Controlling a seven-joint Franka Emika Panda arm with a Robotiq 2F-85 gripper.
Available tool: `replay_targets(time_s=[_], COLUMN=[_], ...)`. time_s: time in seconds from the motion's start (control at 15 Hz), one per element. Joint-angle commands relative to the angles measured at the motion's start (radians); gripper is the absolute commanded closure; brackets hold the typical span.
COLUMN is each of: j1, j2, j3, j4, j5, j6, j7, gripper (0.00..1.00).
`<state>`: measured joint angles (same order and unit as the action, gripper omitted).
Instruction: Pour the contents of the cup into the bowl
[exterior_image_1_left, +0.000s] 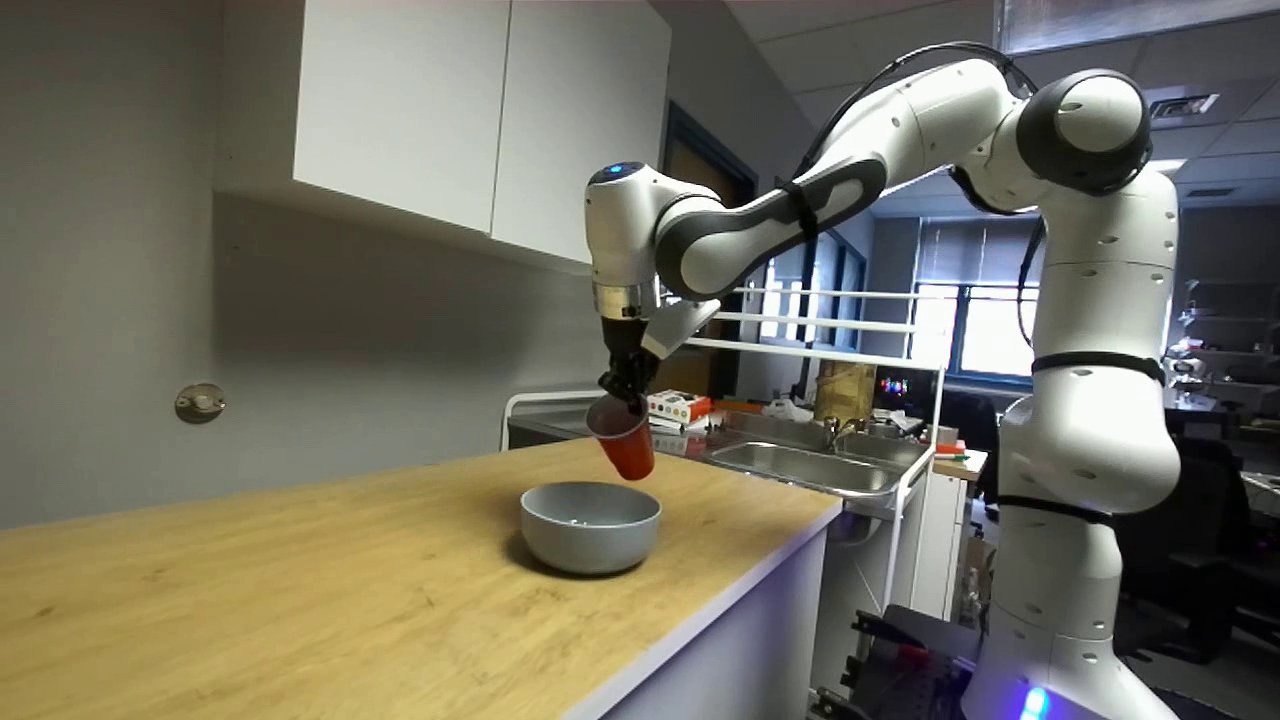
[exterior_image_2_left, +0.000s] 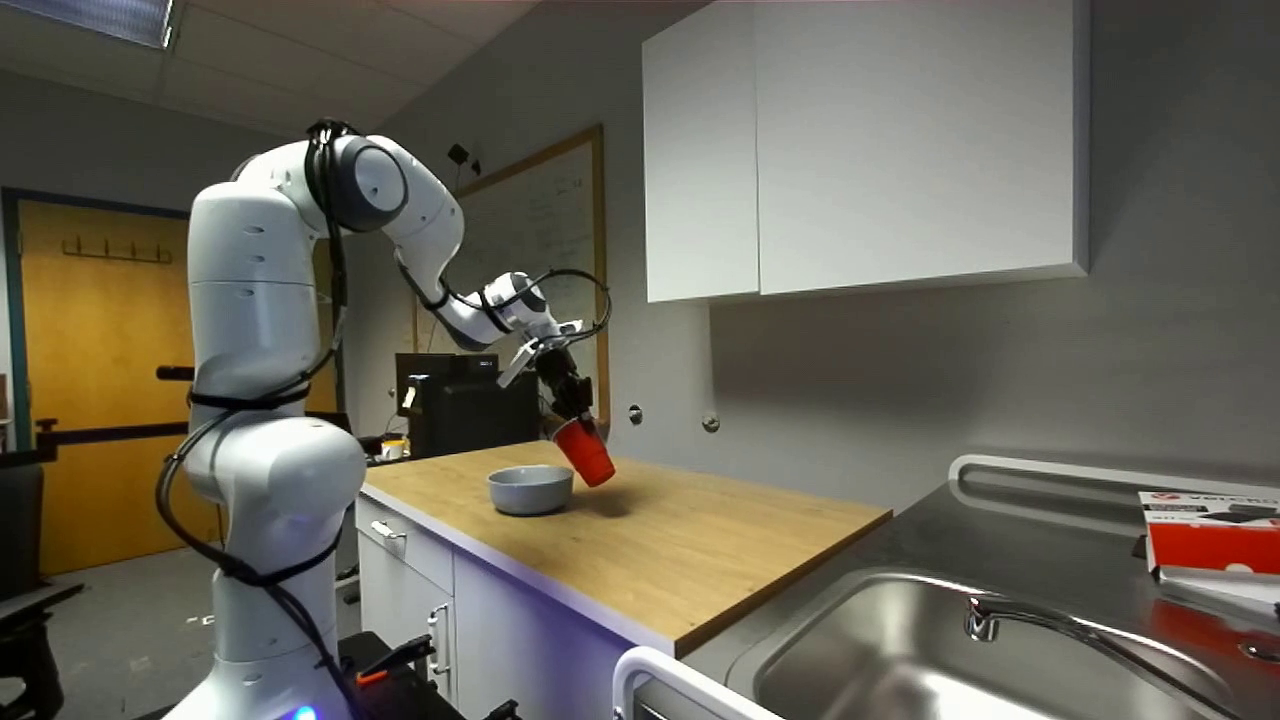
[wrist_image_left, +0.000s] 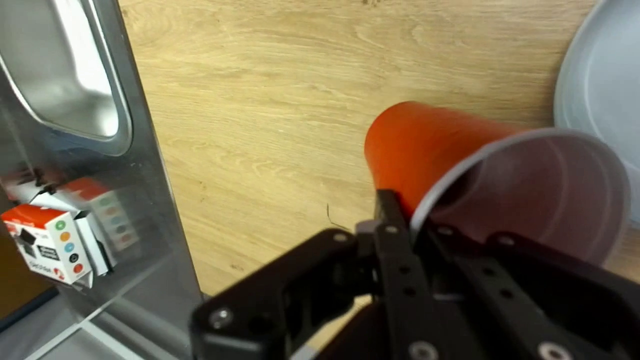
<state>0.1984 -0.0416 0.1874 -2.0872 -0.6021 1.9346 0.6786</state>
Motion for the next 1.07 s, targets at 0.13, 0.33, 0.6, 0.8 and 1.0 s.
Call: replay_targets(time_s=[0.13, 0.33, 0.6, 0.8, 1.0], j1=[0.048, 0.085, 0.131, 0.162, 0.191], j2=[0.012, 0.02, 0.028, 0.038, 0.05], j3=[0.076, 0.109, 0.148, 0.174, 0.198], j4=[-0.029, -0.042, -0.056, -0.062, -0.067], j5=[-0.194, -0.303, -0.432, -0.487, -0.532], j6=[-0.103, -0.181, -0.281, -0.349, -0.413], j7=[0.147, 0.218, 0.306, 0.349, 0.377], gripper=[0.94, 0.95, 0.95, 0.95, 0.95])
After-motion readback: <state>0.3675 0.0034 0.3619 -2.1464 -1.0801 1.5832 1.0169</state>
